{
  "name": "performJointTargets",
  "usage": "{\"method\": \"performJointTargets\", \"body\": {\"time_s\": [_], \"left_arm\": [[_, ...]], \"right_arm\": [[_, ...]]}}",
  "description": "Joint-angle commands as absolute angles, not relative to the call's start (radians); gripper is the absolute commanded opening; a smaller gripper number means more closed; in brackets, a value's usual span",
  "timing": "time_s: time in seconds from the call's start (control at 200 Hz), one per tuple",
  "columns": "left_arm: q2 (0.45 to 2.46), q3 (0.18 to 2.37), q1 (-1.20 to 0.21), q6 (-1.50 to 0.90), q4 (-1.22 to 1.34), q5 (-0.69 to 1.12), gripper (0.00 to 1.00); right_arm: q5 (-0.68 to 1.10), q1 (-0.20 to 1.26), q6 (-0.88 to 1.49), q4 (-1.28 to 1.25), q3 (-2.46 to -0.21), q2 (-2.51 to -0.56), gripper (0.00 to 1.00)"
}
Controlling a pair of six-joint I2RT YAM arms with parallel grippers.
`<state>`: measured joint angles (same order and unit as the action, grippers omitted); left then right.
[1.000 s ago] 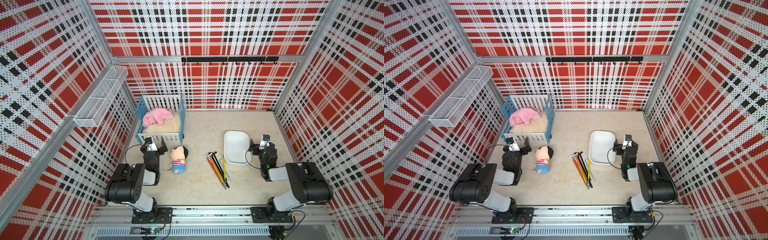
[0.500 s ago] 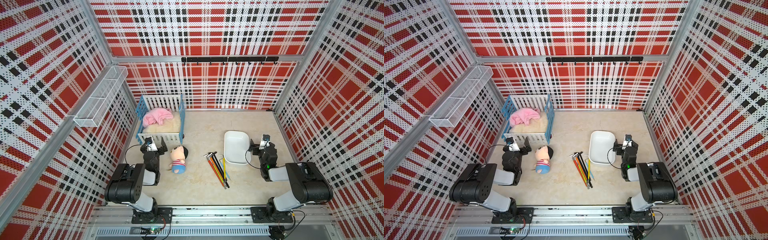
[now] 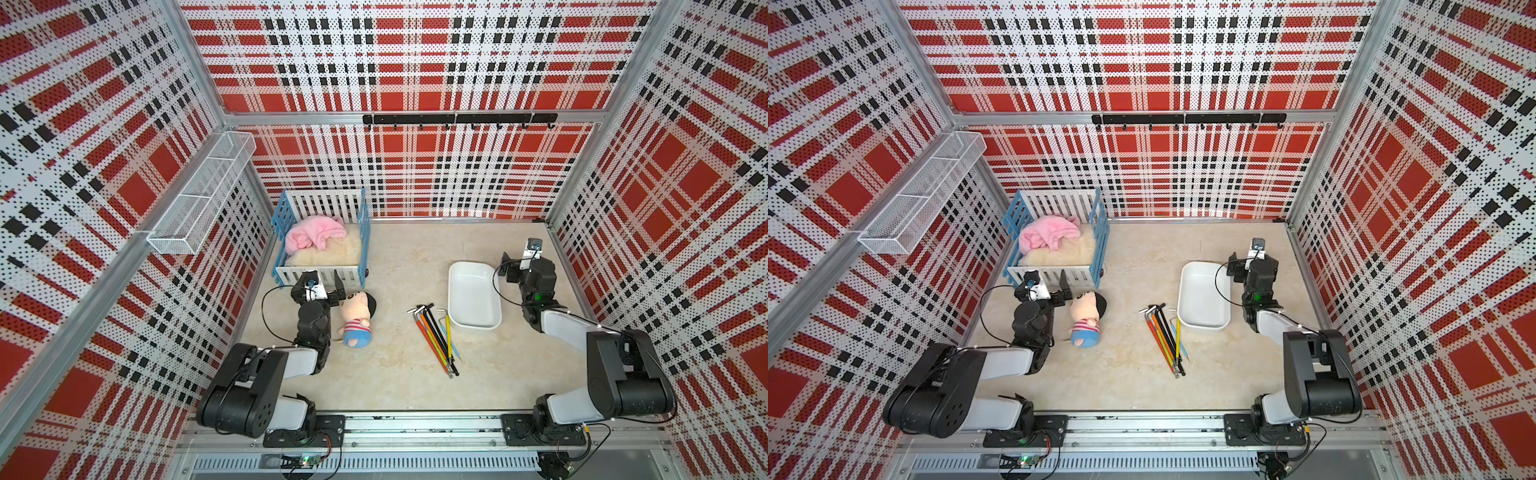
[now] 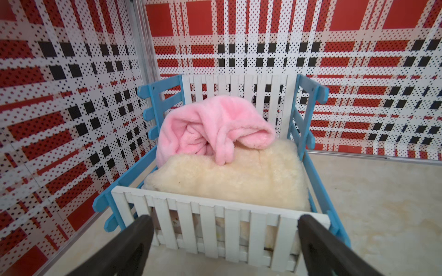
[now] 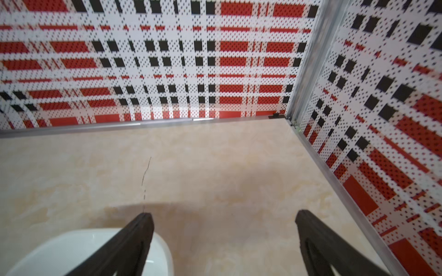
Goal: Put the hex key on the desktop into the storage box
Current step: Pick up the Allen key from the center of the board.
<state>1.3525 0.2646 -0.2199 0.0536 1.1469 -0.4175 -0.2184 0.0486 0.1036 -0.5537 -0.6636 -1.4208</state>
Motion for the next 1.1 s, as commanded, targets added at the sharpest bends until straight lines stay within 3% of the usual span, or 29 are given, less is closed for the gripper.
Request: {"method": "performJointTargets", "body": {"time_s": [0.0, 0.21, 0.306, 0.381, 0.471, 0.571, 0.661, 0.767, 0.917, 1.097], "left_arm": [[1.264, 0.301, -0.239, 0.054, 1.047, -0.549, 0.99], [1.108, 0.467, -0.379, 0.047, 0.869, -0.696, 0.99], [1.087, 0.669, -0.46, -0.087, 0.696, -0.794, 0.99], [1.093, 0.893, -0.459, -0.358, 0.222, -0.633, 0.99], [1.109, 0.922, -0.343, -0.621, 0.208, -0.394, 0.99], [1.133, 0.931, -0.214, -0.829, 0.177, -0.189, 0.99], [1.159, 0.986, -0.255, -0.778, 0.093, -0.153, 0.99], [1.179, 1.018, -0.366, -0.721, -0.016, -0.182, 0.99], [1.145, 0.91, -0.539, -0.726, -0.05, -0.262, 0.99], [1.103, 0.806, -0.715, -0.781, -0.114, -0.365, 0.92]], "right_arm": [[-0.3, 0.041, 0.142, -0.404, -0.681, -1.315, 1.0], [-0.294, 0.046, 0.207, -0.13, -0.969, -1.153, 1.0], [-0.344, 0.044, 0.528, 0.24, -1.26, -1.167, 1.0], [-0.463, 0.04, 0.849, 0.622, -1.403, -1.2, 1.0], [-0.177, -0.009, 0.743, 0.475, -1.293, -1.151, 1.0], [-0.101, -0.008, 0.718, 0.474, -1.252, -1.113, 0.94], [-0.078, 0.016, 0.662, 0.546, -1.276, -1.125, 1.0], [-0.148, 0.168, 0.562, 0.674, -1.329, -1.18, 0.95], [-0.261, 0.528, 0.487, 0.797, -1.326, -1.301, 0.85], [-0.146, 0.756, 0.545, 0.912, -1.263, -1.427, 0.71]]}}
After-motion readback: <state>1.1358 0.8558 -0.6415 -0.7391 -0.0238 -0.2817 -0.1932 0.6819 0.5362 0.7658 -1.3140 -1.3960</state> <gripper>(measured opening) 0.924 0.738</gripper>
